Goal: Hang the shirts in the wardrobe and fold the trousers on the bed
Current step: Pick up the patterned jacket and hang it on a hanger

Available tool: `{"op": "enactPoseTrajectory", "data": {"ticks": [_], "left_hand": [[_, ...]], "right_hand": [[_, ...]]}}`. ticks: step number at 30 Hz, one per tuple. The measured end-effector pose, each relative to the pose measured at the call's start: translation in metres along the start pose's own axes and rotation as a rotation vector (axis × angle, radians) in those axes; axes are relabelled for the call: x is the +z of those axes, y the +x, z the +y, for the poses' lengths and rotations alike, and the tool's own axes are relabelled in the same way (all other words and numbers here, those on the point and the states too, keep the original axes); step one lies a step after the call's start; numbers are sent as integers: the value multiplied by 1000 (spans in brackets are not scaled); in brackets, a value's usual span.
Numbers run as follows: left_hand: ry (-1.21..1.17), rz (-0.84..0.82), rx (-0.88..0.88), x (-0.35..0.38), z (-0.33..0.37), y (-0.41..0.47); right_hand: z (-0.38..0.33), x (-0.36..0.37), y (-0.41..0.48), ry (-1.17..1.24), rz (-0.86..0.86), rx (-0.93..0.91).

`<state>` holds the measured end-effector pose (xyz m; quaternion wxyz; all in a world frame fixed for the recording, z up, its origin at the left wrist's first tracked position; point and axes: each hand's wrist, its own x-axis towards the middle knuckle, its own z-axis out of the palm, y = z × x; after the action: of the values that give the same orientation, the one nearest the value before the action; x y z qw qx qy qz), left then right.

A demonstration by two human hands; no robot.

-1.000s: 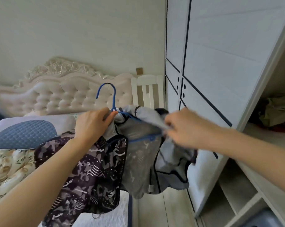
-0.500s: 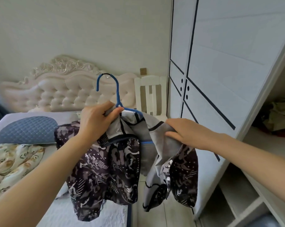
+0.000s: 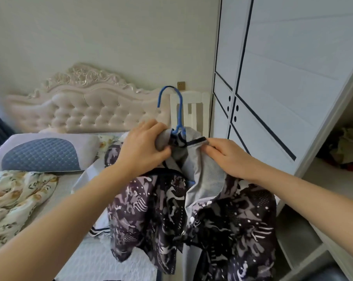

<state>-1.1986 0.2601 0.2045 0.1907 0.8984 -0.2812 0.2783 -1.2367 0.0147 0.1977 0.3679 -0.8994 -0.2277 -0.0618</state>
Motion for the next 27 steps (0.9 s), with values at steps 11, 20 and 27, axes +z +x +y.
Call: {"op": "enactPoseTrajectory", "data": {"ticks": [11, 20, 27], "left_hand": [[-202, -15, -556, 13, -17, -14], [-124, 75, -462, -1, -37, -14], [-216, -351, -254, -9, 12, -15]], "right_hand": [[32, -16, -14, 37, 61, 82], [84, -25, -41, -834, -162, 233], [96, -43, -27, -451, 163, 330]]}}
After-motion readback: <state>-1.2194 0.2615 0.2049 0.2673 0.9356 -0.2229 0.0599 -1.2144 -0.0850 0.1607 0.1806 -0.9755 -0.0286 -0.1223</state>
